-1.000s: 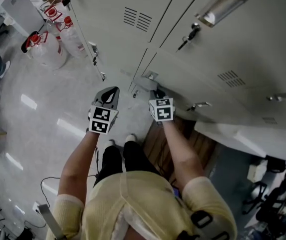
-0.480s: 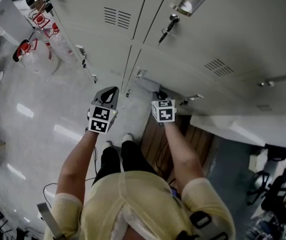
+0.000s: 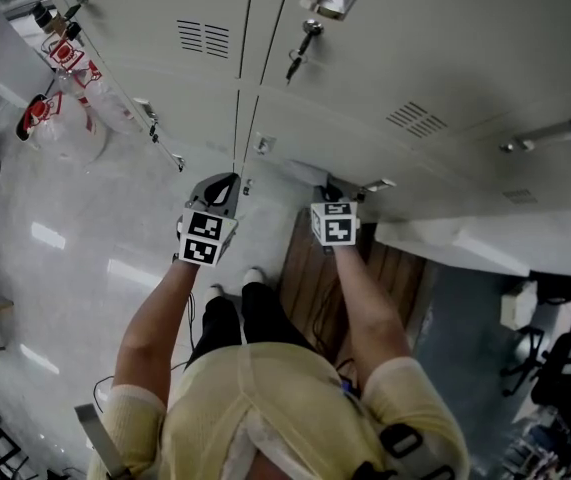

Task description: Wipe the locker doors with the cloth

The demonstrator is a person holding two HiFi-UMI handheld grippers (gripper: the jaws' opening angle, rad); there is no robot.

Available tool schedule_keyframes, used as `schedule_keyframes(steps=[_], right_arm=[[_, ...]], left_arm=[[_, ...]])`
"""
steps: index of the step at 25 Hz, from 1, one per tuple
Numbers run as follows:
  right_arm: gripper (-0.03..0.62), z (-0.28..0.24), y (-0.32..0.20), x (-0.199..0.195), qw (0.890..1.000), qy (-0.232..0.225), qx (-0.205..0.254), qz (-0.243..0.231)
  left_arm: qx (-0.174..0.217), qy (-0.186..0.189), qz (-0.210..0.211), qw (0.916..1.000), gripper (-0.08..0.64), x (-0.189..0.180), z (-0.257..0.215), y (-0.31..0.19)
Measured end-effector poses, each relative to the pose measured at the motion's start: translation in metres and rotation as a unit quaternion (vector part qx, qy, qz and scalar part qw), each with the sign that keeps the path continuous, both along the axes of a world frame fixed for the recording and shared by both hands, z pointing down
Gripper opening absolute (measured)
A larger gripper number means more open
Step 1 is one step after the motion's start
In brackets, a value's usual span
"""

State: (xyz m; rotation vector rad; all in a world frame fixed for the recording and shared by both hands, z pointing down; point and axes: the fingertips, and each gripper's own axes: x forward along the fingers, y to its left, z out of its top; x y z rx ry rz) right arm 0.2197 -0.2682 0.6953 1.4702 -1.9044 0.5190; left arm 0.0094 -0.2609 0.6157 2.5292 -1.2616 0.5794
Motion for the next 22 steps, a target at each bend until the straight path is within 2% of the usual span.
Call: schedule_keyframes(steps=[11, 22], right_arm=[[0.014, -0.011, 0.011, 0.017, 1.000, 0.012, 0.009, 0.019], [0.014, -0.045, 0.035, 0.015, 0.998, 0.021, 0.049, 0.022]], left_arm=[[-0.001, 0.001, 0.014, 0.9999, 0.002, 0.012, -0.004, -0.001], [-0.004, 0.004, 0.031, 0.9995, 0.002, 0.007, -0.012, 0.013]])
